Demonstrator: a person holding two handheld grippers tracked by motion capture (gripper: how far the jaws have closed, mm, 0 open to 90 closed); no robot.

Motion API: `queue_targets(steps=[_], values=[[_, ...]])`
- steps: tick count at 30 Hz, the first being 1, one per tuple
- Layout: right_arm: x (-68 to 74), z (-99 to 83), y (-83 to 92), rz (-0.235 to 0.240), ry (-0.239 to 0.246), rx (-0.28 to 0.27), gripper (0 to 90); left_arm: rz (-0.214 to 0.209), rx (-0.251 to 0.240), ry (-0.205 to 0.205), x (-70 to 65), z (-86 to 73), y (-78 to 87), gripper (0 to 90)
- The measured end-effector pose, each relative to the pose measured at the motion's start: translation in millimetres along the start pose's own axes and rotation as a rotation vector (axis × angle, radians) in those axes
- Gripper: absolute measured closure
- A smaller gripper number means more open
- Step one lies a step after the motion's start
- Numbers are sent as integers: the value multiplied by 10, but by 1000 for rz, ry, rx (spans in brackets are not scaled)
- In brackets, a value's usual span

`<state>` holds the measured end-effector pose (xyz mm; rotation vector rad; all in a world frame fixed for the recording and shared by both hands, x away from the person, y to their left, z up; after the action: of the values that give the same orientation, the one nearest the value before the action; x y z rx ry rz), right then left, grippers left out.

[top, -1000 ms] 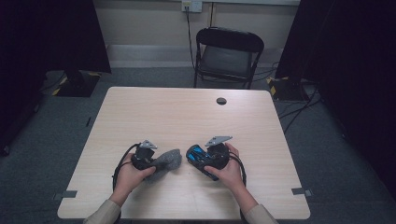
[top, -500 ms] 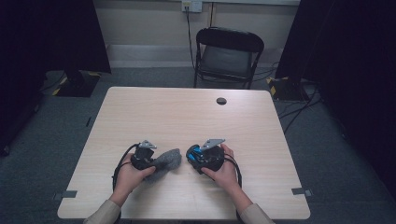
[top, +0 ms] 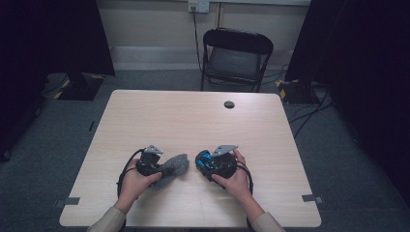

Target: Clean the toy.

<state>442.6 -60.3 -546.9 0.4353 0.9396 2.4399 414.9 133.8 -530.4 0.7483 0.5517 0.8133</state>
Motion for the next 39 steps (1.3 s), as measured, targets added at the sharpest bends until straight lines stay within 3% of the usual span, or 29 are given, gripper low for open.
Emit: queue_targets(steps=[4, 8, 16, 20, 22, 26, 28, 32, 39], values=[[55, -5, 92, 45, 2, -18, 256, -8, -6, 15, 0, 22, -8, 717], [132, -93, 126, 66, 28, 10, 256, -11, -24, 30, -14, 75, -6, 717], [201, -223, 211, 66, 52, 29, 256, -28, -35, 30, -157, 198, -85, 718], [240, -184, 284, 93, 38, -3, 257, -33, -42, 26, -216, 279, -104, 718], [282, -168, 295, 100, 61, 9, 257, -34, -47, 24, -233, 314, -100, 718], [438, -164, 249, 136, 87, 23, 256, -27, -59, 27, -250, 352, -88, 718], [473, -177, 212, 128, 99, 35, 256, -30, -54, 32, -268, 340, -95, 718], [476, -240, 128, 122, 99, 44, 255, -28, -50, 37, -273, 300, -115, 717], [482, -250, 131, 117, 112, 40, 252, -18, -50, 63, -232, 275, -155, 717]])
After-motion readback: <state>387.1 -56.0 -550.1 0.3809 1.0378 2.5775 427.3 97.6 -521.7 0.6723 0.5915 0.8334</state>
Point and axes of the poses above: each handheld gripper's, and its own axes: y roughly backward along the jaws, z roughly out of its top, x roughly to its left, the point moved 8 cm from there along -y, roughly forward along the jaws, and after that the axes turned 7 degrees about z, right-handed, at the moved point
